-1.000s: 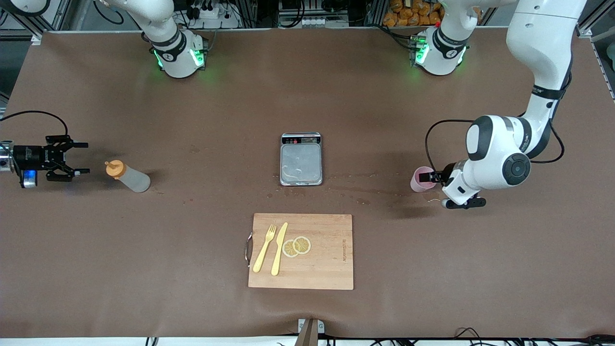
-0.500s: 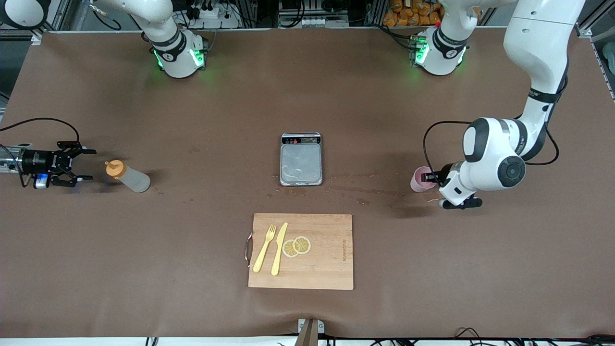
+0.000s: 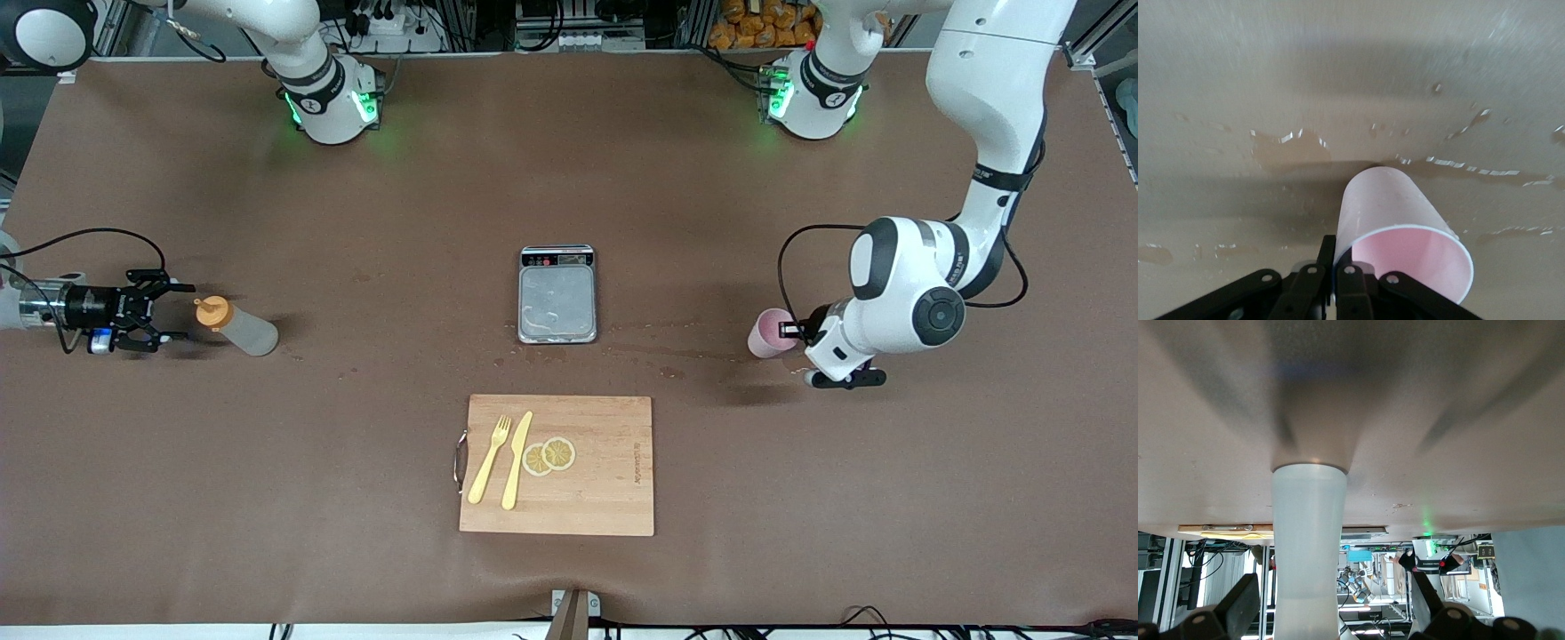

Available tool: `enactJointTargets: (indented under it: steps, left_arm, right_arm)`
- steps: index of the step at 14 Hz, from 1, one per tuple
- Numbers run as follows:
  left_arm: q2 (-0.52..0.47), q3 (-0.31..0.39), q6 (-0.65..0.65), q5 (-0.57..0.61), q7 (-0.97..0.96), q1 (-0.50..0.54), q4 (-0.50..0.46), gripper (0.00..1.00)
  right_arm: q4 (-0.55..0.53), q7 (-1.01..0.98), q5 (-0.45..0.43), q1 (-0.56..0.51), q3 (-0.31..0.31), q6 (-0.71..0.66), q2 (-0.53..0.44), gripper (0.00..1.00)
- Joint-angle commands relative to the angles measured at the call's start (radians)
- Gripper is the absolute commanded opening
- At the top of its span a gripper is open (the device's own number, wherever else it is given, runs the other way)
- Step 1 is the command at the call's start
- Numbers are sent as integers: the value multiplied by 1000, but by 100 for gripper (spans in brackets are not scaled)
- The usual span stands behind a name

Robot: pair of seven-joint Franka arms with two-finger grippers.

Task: Add sauce to pink cup with both arms
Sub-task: 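Lift the pink cup with the left gripper and carry it to the scale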

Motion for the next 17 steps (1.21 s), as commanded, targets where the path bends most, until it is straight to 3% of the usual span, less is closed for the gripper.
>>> enactJointTargets:
  steps: [1,4,7,14,17]
  left_arm:
    - [-26,2,-12,18,-39,-1,48,0]
    - [-49,1,-34,17,-74,1,97,0]
    - [-52,-3,-145,14,-146,-9,195,0]
    - [-49,-193,-194,14,-496,-27,243,0]
    - [-17,-208,-194,14,-667,-129,291,0]
  right_arm:
    - [29,25,40,-7,13,-4,35,100]
    - [27,25,62,3,13,34,44,100]
    - [26,25,69,18,15,36,54,100]
    - [18,19,103,72,15,61,69,100]
    - [18,16,105,93,15,62,72,100]
